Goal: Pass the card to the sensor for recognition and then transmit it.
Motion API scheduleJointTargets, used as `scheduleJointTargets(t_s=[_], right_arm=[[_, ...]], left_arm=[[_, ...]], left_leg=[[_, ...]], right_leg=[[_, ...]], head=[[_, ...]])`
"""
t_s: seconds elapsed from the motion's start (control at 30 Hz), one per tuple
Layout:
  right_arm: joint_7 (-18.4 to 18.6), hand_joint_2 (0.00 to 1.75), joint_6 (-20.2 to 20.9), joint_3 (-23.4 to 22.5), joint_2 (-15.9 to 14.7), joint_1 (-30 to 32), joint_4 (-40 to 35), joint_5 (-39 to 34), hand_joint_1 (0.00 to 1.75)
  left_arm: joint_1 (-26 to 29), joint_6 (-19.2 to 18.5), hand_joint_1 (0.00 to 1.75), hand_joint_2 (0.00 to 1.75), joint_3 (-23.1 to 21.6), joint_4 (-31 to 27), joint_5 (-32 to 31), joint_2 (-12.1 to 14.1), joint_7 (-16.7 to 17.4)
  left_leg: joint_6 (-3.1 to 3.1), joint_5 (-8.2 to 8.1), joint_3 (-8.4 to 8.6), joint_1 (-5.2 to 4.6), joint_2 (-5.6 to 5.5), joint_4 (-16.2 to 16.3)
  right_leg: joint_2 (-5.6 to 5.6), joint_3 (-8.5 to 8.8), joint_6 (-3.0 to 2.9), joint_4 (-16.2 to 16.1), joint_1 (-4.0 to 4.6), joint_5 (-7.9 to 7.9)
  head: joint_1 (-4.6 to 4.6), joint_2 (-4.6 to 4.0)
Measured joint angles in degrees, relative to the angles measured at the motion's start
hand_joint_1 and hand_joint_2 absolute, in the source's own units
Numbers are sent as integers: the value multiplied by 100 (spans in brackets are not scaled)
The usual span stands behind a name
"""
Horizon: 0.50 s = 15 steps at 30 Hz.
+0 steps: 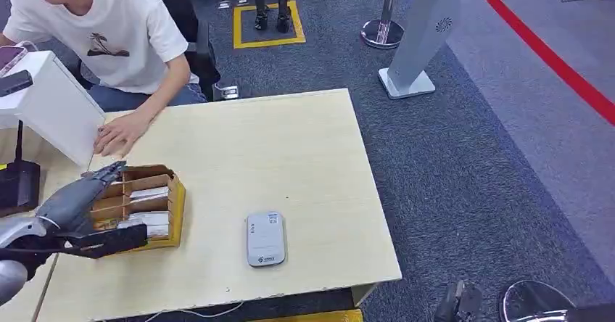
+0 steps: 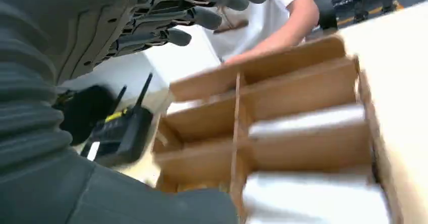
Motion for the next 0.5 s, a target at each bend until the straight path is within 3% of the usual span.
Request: scheduleJointTargets(t_s=[0.13, 0.27, 0.5], right_arm=[[-41, 0, 2, -33, -2, 63, 0, -70, 0], [-52, 0, 4, -74, -2, 123, 0, -88, 0], [-70, 0, 7, -136, -2, 157, 9, -81, 0]], left_arm=[[1198, 214, 0, 175, 676, -643, -190, 211, 157], [2327, 415, 0, 175, 1344, -1194, -376, 251, 341], [3186, 489, 0, 175, 1934, -1645, -467, 212, 415]], left_leg=[[0, -5, -1, 0, 7, -2], [0, -5, -3, -1, 4, -2], [2, -1, 0, 0, -3, -1]], right_leg=[[7, -4, 0, -1, 0, -3], [1, -3, 2, -2, 0, -5], [-10, 3, 2, -2, 0, -1]], head=[[-7, 0], [-4, -2], [-2, 0]])
